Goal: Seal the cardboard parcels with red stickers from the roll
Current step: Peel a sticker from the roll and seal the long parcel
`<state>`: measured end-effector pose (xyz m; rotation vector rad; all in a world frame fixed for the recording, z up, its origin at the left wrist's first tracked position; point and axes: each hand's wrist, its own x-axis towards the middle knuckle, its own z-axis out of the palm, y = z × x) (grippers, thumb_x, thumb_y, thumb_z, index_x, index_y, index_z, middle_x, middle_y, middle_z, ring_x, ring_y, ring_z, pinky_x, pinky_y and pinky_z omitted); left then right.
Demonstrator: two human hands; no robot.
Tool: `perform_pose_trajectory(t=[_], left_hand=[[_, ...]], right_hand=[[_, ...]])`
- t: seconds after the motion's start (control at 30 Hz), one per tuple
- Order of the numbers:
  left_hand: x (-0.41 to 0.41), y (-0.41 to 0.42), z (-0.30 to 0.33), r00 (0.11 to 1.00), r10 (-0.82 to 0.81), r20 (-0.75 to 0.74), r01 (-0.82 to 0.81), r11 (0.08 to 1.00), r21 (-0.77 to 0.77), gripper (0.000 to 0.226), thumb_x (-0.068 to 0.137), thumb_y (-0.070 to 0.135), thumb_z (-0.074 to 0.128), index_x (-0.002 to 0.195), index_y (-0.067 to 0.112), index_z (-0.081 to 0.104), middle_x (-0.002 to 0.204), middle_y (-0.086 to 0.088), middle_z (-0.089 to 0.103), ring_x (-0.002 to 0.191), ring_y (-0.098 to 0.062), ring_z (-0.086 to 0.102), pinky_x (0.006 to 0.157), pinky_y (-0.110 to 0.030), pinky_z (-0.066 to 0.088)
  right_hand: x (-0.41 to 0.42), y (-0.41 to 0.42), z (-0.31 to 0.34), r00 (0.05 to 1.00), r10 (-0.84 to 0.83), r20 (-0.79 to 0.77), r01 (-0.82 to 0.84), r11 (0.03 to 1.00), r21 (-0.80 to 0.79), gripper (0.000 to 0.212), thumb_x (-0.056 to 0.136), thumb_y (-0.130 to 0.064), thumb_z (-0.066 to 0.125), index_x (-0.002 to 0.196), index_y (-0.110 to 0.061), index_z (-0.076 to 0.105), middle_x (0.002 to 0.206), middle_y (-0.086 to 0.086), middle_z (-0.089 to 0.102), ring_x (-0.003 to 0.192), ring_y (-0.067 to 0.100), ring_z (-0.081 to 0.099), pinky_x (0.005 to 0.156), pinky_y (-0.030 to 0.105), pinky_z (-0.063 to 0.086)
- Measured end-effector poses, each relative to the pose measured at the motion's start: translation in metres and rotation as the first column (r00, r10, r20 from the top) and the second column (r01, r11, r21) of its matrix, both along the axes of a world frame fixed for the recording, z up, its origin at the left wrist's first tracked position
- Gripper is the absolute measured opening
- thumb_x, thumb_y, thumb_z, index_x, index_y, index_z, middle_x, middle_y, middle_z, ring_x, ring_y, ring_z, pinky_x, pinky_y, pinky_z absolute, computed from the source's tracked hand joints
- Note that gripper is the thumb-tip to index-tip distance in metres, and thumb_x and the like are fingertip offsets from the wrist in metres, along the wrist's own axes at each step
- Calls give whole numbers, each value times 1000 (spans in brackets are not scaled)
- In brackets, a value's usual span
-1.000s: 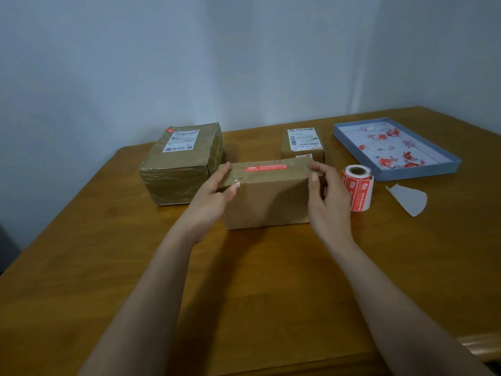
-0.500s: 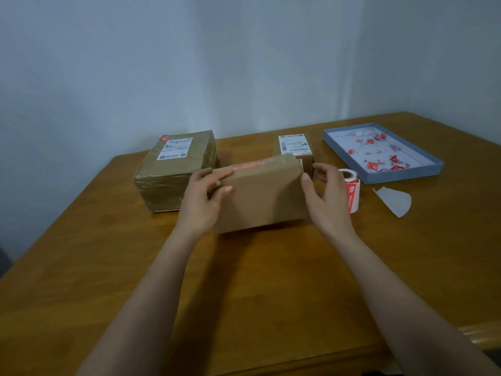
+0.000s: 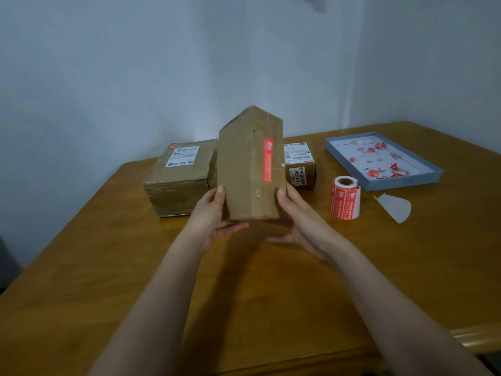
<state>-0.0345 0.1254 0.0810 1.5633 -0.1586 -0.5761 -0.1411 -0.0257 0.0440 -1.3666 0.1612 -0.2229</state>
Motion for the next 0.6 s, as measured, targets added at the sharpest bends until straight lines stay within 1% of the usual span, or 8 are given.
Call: perform_pose_trajectory(t=[0.1,0.2,0.3,0.4,0.43,0.5,0.53,0.6], left_hand=[[-3,-1,-3,980,-64,186,21,975,221,44,98,45,46,141,44,33,136,-5,55,82,-27,73,74,-41,61],[-8,-2,1,957,-146,252,61,946,317,52,94,63,34,141,42,35,135,0,55,103,-26,65,92,-49,51],[-10,-1,6,955,-256,151,211,942,263,86,70,86,34,138,35,43,129,4,56,115,-25,57,98,-52,47],[-8,1,0,945,-312,96,304,948,88,80,67,69,63,132,25,49,127,2,62,112,-22,61,92,-49,53],[-5,1,-4,957,-283,60,281,959,45,75,71,61,66,133,24,48,126,-1,63,111,-22,63,90,-48,55],[-1,1,-12,982,-190,12,188,979,76,71,81,56,63,139,20,42,126,-6,62,108,-26,64,89,-46,56],[2,1,-17,993,-118,28,112,981,161,71,87,55,58,143,19,37,129,-8,59,109,-28,63,92,-46,54],[8,1,-26,992,-3,123,-37,948,317,73,91,57,51,149,19,27,144,-10,47,122,-31,54,101,-48,48]], right_hand=[[1,3,0,1000,-16,12,17,999,-28,51,95,-48,47,142,-55,28,142,-13,44,126,20,48,84,54,55],[1,3,-1,996,-93,10,93,974,-204,55,95,-52,45,145,-53,22,139,-16,47,126,16,50,90,47,55],[3,5,2,984,-158,80,177,871,-458,56,94,-60,38,146,-51,20,141,-18,45,126,9,46,101,39,46],[8,7,12,965,-233,124,258,736,-626,51,95,-61,29,143,-47,36,126,-6,47,116,6,38,90,17,33],[8,7,16,957,-255,141,284,710,-644,49,96,-58,29,138,-41,47,117,-4,51,109,5,40,84,14,30],[8,5,17,944,-298,143,310,650,-694,43,100,-48,33,123,-28,64,100,-8,56,98,4,43,81,18,30],[9,2,12,934,-335,123,314,609,-728,40,101,-45,34,120,-26,65,100,-9,57,101,7,43,84,23,28],[11,-5,-1,901,-431,47,306,556,-773,37,100,-44,37,128,-30,57,121,0,53,124,19,36,93,29,25]])
